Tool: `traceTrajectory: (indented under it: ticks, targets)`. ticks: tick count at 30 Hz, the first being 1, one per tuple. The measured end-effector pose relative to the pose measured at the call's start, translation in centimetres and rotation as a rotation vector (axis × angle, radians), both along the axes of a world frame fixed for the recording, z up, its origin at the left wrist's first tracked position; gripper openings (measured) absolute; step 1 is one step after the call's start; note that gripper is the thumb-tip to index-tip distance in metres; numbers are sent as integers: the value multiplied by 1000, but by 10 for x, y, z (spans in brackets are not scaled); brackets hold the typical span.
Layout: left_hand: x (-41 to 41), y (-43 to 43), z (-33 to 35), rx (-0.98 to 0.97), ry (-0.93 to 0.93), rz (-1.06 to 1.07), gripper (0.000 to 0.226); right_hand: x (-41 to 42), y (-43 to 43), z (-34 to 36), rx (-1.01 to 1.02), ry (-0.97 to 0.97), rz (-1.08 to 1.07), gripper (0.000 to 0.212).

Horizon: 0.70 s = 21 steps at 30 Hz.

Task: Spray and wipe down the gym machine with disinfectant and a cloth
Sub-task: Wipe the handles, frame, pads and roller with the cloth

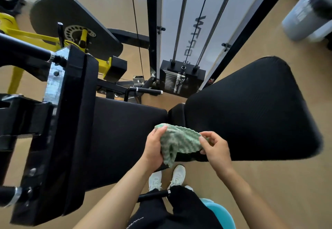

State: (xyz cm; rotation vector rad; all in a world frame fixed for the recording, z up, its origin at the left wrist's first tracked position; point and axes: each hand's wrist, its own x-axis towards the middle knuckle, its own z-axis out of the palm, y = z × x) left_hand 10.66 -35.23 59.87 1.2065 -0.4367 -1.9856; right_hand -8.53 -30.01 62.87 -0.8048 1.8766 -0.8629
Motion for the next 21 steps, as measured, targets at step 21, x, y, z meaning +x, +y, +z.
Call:
traceTrajectory:
  ticks: [21]
  targets:
    - [-170,-4,67,-890,-166,-299,26,-116,24,100,-525,1354,-293,15]
